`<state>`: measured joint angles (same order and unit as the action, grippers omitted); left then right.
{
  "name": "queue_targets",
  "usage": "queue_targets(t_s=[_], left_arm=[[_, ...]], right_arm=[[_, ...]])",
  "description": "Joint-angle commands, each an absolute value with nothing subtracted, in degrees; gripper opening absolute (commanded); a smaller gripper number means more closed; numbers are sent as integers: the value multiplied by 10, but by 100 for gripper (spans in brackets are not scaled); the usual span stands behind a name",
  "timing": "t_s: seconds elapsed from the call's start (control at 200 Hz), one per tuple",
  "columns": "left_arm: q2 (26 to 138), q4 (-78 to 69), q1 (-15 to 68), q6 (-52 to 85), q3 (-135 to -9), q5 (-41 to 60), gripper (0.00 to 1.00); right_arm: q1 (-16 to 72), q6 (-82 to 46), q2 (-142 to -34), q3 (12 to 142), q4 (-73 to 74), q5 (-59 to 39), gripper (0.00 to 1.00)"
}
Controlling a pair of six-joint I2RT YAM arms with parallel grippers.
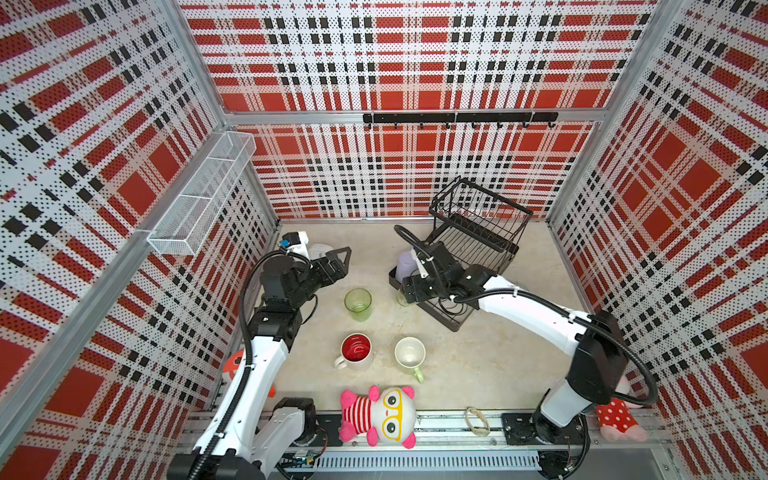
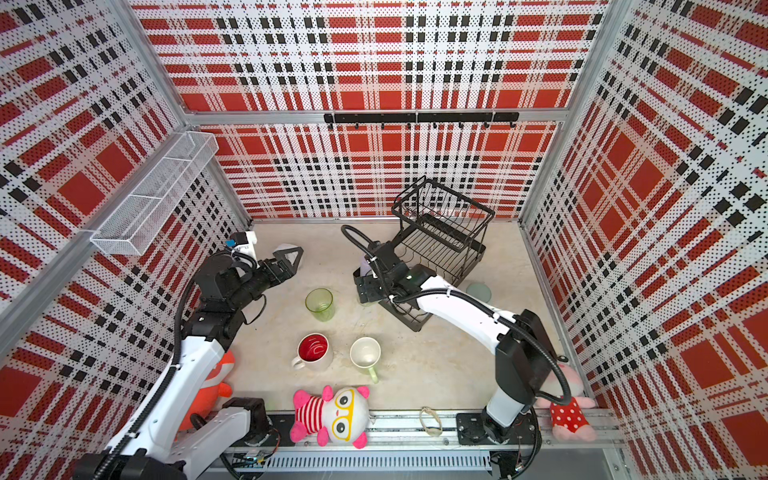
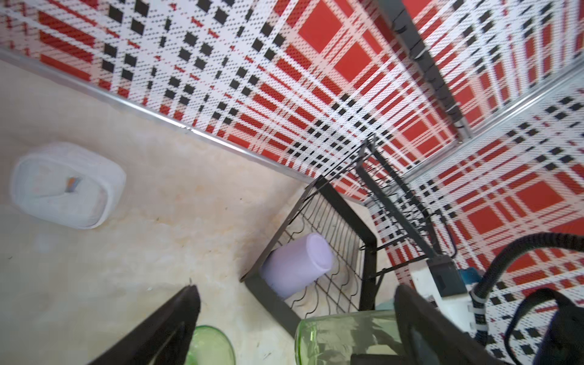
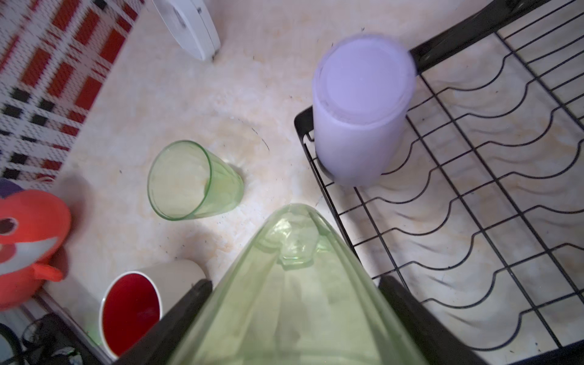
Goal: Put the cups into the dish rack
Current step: 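Lift the green tumbler toward the left gripper while the left gripper reaches in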
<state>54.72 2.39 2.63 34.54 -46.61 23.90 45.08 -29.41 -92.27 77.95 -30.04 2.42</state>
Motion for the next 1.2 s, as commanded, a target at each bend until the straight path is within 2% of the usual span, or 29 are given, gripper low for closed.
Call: queue_targets(t_s=[0.0, 0.296, 0.476, 0.712, 1.198], left_arm=[[529, -75, 30, 396, -468, 301, 98], [535, -249, 73, 529, -418, 337, 98], [561, -250, 106, 517, -435, 352, 98], [581, -261, 112, 479, -447, 445, 99], [599, -277, 125, 451, -470, 566, 98]], right_arm=[[433, -335, -856, 744, -189, -14, 77], [391, -390, -744, 651, -43, -69, 77], [375, -446, -710, 616, 38, -110, 78], [346, -534, -691, 582, 151, -210, 77], [346, -598, -698, 593, 241, -363, 79]])
